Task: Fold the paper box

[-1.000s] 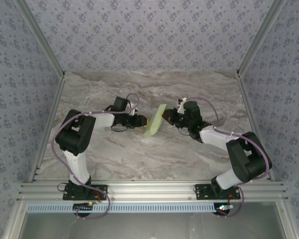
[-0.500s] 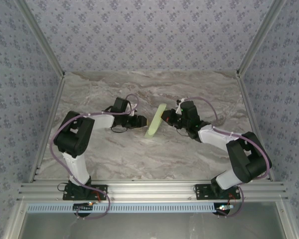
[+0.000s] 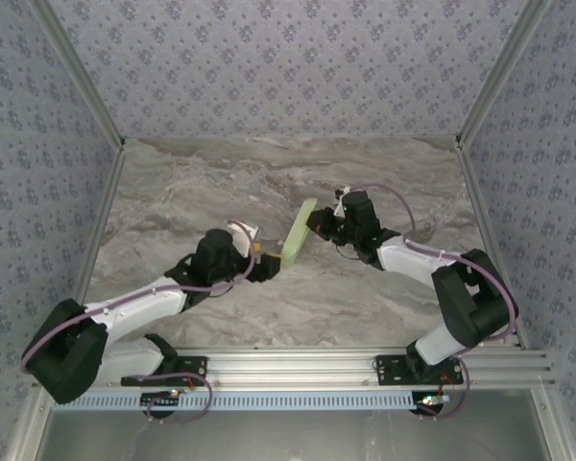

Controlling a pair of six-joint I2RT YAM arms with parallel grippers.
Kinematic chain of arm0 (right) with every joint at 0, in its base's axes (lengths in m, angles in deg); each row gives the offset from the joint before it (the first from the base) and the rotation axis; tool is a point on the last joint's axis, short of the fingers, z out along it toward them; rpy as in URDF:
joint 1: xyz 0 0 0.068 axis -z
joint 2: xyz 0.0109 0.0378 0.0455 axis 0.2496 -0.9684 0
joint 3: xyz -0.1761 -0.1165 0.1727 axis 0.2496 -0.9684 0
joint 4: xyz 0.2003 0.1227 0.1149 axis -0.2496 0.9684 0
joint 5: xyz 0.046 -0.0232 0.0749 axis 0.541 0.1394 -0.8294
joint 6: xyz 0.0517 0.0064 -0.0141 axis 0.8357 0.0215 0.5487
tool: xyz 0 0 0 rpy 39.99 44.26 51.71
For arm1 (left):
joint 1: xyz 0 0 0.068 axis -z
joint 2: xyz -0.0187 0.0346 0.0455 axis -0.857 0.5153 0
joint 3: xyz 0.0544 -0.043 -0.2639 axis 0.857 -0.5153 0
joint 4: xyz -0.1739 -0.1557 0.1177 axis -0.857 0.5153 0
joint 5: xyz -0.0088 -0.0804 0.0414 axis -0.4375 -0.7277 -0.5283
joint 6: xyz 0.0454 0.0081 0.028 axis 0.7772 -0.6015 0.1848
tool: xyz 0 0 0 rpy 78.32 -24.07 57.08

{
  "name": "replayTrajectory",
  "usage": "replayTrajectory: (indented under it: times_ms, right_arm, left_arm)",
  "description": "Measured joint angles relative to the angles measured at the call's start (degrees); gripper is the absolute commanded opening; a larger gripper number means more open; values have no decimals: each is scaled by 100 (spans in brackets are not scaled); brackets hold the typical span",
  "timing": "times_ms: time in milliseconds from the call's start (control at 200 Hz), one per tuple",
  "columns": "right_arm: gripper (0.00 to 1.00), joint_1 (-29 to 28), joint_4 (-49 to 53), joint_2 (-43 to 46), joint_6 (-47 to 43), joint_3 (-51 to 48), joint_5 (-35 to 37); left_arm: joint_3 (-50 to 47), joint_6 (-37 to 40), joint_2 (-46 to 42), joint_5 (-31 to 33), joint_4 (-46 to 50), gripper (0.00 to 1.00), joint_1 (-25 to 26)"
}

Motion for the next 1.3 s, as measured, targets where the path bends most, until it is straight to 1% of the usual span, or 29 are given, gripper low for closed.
replayTrajectory:
  times_ms: [85,135,255,380,545,740,979,1044,1164,1249,1299]
  right_arm:
    - [0,0,-2,-24,-4,24,2]
    - [0,0,7,-28,-17,33,2]
    - [0,0,42,-37,-20,63,2]
    - [0,0,57,-39,-22,66,4]
    - [0,0,59,-39,-22,68,17]
    - [0,-4,68,-42,-22,68,48]
    - [0,2,85,-42,-37,68,129]
    - [4,7,85,-42,-39,70,131]
    - [20,37,142,-9,-103,68,131]
    - [32,63,323,125,-356,68,131]
    - [36,85,483,264,-525,74,127]
  left_arm:
    - [44,339,105,304,-122,88,319]
    - [155,544,308,485,-131,89,461]
    - [560,927,938,824,-127,90,675]
    - [935,1224,1471,1130,-157,88,855]
    - [1163,1456,1919,1384,-299,78,918]
    - [1305,1596,2260,1508,-389,59,918]
    - [1311,1561,2365,1541,-584,50,909]
    - [1309,1552,2365,1534,-599,48,885]
    - [1241,1558,2363,1392,-713,46,774]
    - [1154,1620,2308,1161,-780,45,654]
    - [1086,1679,2214,1005,-776,45,557]
